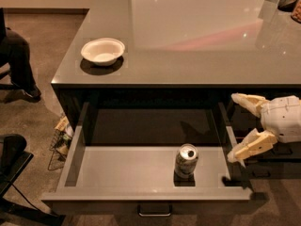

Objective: Pick 7up can from top drawer and place on counter

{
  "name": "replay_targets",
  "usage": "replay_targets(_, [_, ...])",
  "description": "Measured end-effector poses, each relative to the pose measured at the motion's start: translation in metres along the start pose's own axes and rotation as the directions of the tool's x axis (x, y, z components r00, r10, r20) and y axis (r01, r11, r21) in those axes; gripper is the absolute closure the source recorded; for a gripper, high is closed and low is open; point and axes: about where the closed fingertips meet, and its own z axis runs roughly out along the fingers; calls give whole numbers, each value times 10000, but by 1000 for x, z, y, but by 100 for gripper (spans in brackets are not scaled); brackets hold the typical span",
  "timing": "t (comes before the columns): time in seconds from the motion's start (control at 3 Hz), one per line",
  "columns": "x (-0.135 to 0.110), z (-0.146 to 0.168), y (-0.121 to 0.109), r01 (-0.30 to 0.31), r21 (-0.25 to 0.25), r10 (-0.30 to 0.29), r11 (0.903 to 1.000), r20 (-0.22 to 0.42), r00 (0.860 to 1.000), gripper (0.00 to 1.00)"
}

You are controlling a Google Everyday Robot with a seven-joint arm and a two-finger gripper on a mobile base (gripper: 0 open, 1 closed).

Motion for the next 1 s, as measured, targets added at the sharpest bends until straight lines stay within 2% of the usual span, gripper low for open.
replay_targets(0.33, [0,0,0,0,0,0,10000,0,10000,0])
replay_targets(1.0, [66,77,0,-148,-898,251,9959,1146,9931,0])
